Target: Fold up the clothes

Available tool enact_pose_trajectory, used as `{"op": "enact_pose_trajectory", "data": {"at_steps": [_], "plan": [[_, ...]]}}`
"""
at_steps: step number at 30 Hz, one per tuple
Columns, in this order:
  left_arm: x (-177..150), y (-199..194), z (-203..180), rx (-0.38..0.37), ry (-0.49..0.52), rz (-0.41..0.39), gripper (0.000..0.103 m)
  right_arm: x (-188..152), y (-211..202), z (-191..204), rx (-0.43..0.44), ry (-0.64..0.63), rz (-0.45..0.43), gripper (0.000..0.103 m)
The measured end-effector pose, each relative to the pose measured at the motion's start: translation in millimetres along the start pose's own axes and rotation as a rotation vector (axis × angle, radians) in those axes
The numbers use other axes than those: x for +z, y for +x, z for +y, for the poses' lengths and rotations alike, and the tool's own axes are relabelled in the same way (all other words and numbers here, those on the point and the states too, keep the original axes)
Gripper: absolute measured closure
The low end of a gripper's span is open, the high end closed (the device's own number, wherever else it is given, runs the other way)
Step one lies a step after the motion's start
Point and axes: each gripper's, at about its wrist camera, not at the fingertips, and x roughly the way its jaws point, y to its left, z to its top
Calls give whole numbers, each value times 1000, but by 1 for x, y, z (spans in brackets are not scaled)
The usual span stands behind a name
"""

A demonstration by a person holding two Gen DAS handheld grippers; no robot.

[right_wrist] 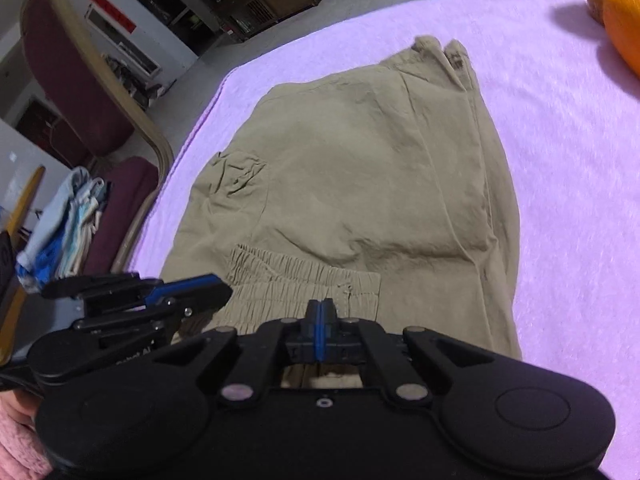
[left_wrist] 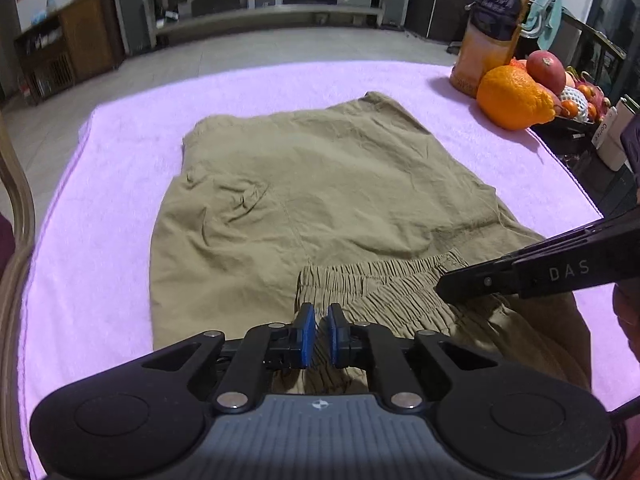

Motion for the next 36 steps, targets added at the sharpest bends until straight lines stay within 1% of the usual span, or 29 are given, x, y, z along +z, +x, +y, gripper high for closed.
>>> {"op": "enact_pose_trajectory", "data": {"at_steps": [2,3,4,5,6,8,10,11,12,13,14,16,17,18,20,21,24,27,31,33,34,35,36], "plan": [[0,-9,0,-8,-13,-19,94,2,-11,5,12,15,-4,101],[2,-18,0,-30,-19,-34,94,5,-23,6,33,24,-13,97],[5,-29,-1,-61,-25,-55,94,7,-38,8,41,28,-24,93],[7,-39,-3,-91,-32,-75,94,9,-55,10,27,32,-37,87],[11,-48,-5,-128,-42,-90,94,9,-73,11,5,32,-54,82],[20,-61,-10,-207,-69,-101,93,12,-110,9,-22,32,-112,79],[27,-56,-18,-250,-91,-75,93,14,-141,7,-52,32,-192,75],[30,-52,-22,-267,-102,-58,93,16,-153,5,-69,30,-222,70],[31,-45,-27,-271,-104,-40,93,20,-161,2,-86,29,-246,65],[31,-34,-34,-254,-96,-21,93,25,-162,-3,-105,27,-262,62],[30,-20,-39,-233,-83,-2,93,31,-157,-9,-121,27,-265,59],[27,9,-46,-204,-63,45,93,43,-139,-26,-143,42,-261,58],[25,24,-48,-202,-56,74,95,48,-123,-36,-149,61,-251,59],[21,33,-49,-214,-45,83,98,54,-108,-46,-154,80,-241,60],[21,38,-48,-241,-21,81,99,64,-81,-66,-158,107,-224,61],[22,39,-46,-253,-16,86,99,69,-71,-73,-146,113,-225,61],[22,45,-38,-287,-41,96,99,83,-42,-93,-98,136,-229,61],[22,46,-36,-302,-57,99,99,100,-19,-101,-71,143,-231,61],[22,45,-39,-297,-40,95,99,114,10,-102,-79,99,-222,61],[22,45,-39,-298,-40,94,99,118,14,-99,-91,60,-254,62],[22,44,-39,-299,-41,93,99,120,16,-99,-91,55,-265,63],[22,44,-38,-300,-41,92,99,123,17,-101,-91,58,-276,68],[21,43,-38,-301,-42,91,99,125,18,-103,-87,68,-283,78]]}}
